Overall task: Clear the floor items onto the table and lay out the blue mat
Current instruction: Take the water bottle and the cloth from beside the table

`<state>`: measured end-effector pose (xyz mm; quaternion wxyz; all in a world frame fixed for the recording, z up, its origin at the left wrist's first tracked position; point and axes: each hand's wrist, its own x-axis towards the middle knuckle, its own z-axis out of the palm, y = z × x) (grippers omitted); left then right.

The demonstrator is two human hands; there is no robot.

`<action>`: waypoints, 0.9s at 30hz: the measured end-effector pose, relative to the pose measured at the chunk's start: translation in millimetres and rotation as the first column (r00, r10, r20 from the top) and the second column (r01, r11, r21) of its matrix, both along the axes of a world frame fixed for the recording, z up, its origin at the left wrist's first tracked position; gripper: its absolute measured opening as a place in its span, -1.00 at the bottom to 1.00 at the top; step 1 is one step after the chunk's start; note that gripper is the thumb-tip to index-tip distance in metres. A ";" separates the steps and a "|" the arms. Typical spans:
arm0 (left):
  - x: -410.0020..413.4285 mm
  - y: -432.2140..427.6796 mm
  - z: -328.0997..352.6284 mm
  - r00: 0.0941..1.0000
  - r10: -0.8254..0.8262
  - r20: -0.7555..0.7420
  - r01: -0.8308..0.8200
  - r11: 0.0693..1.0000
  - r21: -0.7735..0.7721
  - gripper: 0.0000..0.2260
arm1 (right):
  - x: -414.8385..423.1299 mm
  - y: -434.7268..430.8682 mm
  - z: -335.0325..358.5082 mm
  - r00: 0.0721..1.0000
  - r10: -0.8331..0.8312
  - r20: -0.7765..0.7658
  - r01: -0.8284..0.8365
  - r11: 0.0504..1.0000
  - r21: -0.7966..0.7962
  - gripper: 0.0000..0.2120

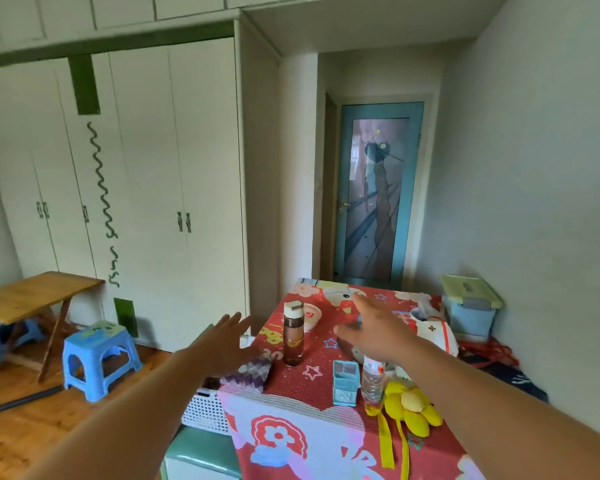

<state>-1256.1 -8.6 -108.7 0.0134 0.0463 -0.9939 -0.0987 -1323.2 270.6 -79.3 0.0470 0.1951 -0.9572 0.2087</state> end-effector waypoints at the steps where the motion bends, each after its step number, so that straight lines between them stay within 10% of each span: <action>1: -1.5 -3.5 -5.2 1.000 0.004 0.019 -0.004 1.000 -0.014 -0.30 | -2.8 -4.8 -4.6 1.000 0.001 0.023 -0.001 1.000 0.000 -0.16; 27: -191.7 -144.5 -201.4 0.973 0.113 0.204 -0.137 0.984 0.110 -0.21 | -269.7 -166.8 -139.2 0.978 0.124 0.169 -0.079 0.965 -0.249 -0.23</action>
